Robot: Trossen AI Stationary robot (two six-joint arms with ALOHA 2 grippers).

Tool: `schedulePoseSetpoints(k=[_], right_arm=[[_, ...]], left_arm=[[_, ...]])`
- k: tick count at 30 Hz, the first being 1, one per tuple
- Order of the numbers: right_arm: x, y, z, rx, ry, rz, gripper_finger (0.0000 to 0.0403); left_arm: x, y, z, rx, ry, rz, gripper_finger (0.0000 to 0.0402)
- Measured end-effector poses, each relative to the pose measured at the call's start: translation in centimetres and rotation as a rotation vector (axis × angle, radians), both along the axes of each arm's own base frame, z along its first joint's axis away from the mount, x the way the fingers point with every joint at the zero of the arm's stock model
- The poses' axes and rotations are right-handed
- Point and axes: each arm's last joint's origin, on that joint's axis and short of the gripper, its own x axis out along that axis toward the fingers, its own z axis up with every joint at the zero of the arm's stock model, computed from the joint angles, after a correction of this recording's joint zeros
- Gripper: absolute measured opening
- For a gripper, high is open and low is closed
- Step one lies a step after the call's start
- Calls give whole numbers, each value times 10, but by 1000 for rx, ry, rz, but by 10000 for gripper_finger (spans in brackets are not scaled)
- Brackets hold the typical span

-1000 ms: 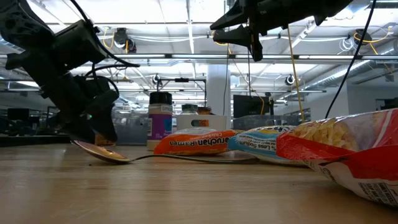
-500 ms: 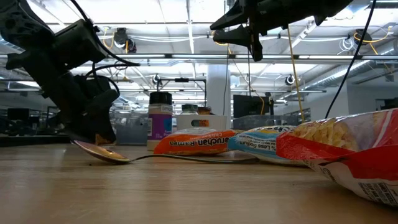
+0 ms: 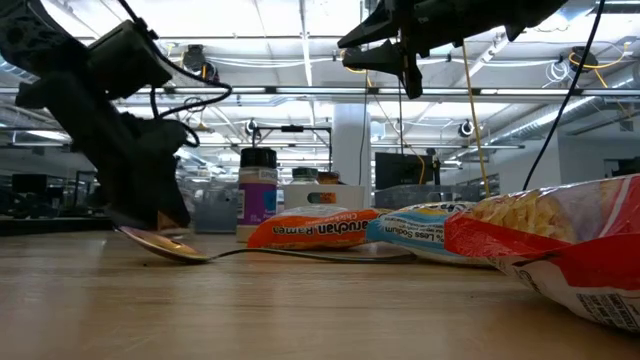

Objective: Pick & Place Food Item
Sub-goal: Put the brown seasoning bottle into the white bin

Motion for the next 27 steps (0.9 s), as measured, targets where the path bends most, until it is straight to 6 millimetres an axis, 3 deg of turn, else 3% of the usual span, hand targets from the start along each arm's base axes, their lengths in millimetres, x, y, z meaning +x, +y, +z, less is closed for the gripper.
schedulePoseSetpoints(k=[3,9,17,27], right_arm=[[0,0,0,0,0,0,116],[0,0,0,-2,-1,1,116],[0,5,0,-69,5,133,116],[3,18,15,-313,-76,222,120]], left_arm=[[4,-2,7,-46,-30,-75,203],[11,-2,42,-149,-186,-228,198],[12,8,105,-132,-415,-298,198],[23,26,170,-151,-424,-431,199]])
